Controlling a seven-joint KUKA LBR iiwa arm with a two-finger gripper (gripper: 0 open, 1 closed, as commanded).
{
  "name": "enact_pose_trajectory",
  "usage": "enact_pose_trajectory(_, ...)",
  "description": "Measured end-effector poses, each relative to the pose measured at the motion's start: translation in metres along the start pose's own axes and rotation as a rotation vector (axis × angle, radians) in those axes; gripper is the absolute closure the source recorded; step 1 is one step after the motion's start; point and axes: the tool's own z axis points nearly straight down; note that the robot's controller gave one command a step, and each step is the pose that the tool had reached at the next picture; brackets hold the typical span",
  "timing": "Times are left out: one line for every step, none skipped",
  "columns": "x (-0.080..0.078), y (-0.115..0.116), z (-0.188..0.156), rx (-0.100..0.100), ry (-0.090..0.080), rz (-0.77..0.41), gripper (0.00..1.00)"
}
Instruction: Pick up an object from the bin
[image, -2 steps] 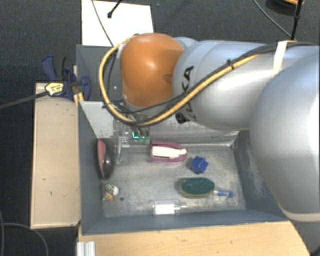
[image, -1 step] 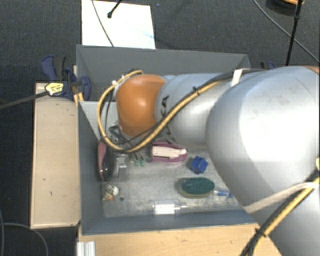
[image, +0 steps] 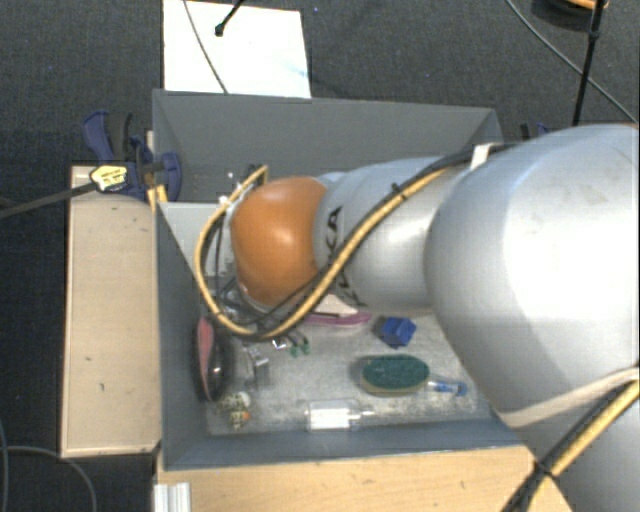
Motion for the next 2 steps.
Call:
enact_pose_trajectory(0.048, 0.02, -0.002, 0.0, -0.012, 0.052, 0.0)
enact_pose_trajectory(0.059, 0.03, 0.001, -0.009, 0.0, -0.254, 0.0)
